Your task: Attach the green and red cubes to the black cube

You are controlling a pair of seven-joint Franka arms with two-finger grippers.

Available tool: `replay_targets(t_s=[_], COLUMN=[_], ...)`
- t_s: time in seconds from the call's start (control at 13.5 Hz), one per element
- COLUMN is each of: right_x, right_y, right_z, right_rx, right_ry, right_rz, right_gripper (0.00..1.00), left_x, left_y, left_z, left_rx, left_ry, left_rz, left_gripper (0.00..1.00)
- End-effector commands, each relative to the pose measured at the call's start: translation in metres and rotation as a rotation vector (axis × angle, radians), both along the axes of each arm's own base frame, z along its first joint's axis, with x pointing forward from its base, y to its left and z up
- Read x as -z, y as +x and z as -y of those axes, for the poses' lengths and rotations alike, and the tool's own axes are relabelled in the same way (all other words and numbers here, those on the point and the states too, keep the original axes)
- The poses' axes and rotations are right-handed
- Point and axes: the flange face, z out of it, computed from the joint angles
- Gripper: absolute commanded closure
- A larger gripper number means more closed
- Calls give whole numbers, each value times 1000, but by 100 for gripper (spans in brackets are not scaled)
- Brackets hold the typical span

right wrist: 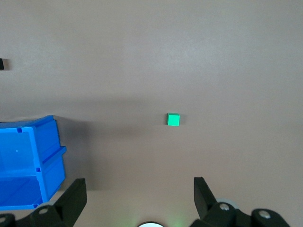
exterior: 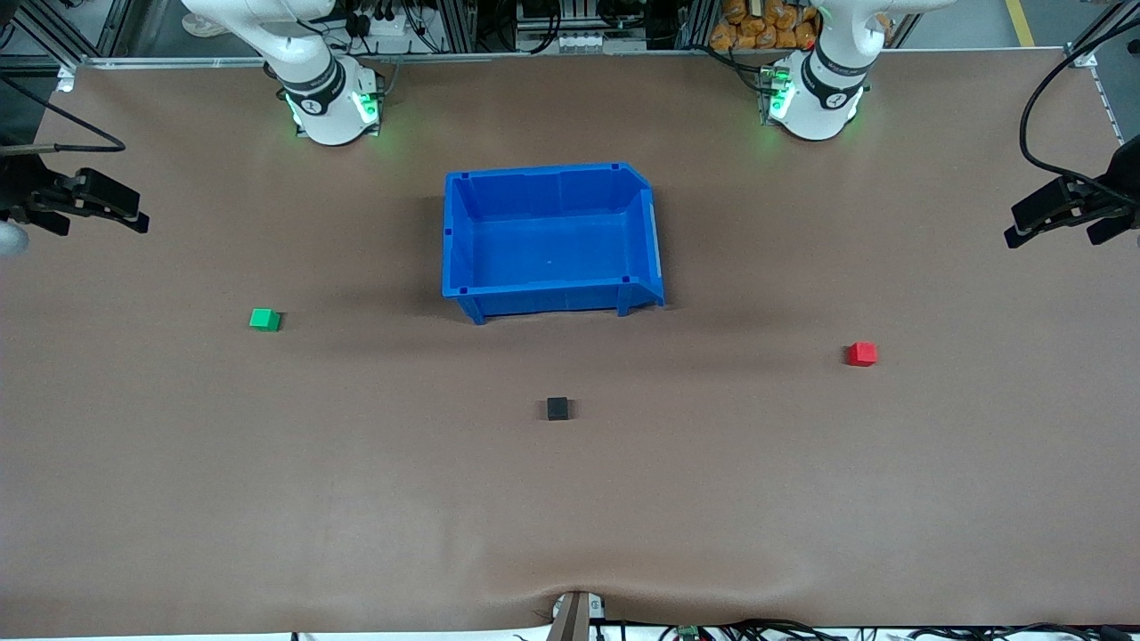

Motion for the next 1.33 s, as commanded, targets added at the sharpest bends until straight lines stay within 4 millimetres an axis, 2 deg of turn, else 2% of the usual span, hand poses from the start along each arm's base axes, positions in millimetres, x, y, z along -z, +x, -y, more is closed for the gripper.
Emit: replay_targets(t_s=[0.0,0.37,0.81,0.96,1.04,1.26], right_x=[-1,-1,6,7,11,34], right_y=[-2,-2,-3,-3,-3,-4], right_z=[0,0,1,1,2,4], right_rx=[-9,-11,-11,-12,-11,-10], right_ry=[8,7,6,6,6,4], right_rz=[6,4,-10,-11,-20,-36], right_gripper=[0,0,0,0,0,0], left_x=[-3,-5,-6,1,9,15], left_y=[0,0,0,4,9,8], left_z=[-1,-2,7,6,3,7], left_rx=[8,-1,12,19,15,21], left_ry=[-15,-15,-2,-4,-2,0], left_rz=[-10,-6,-4,-18,-32,-53], left_gripper=[0,0,0,0,0,0])
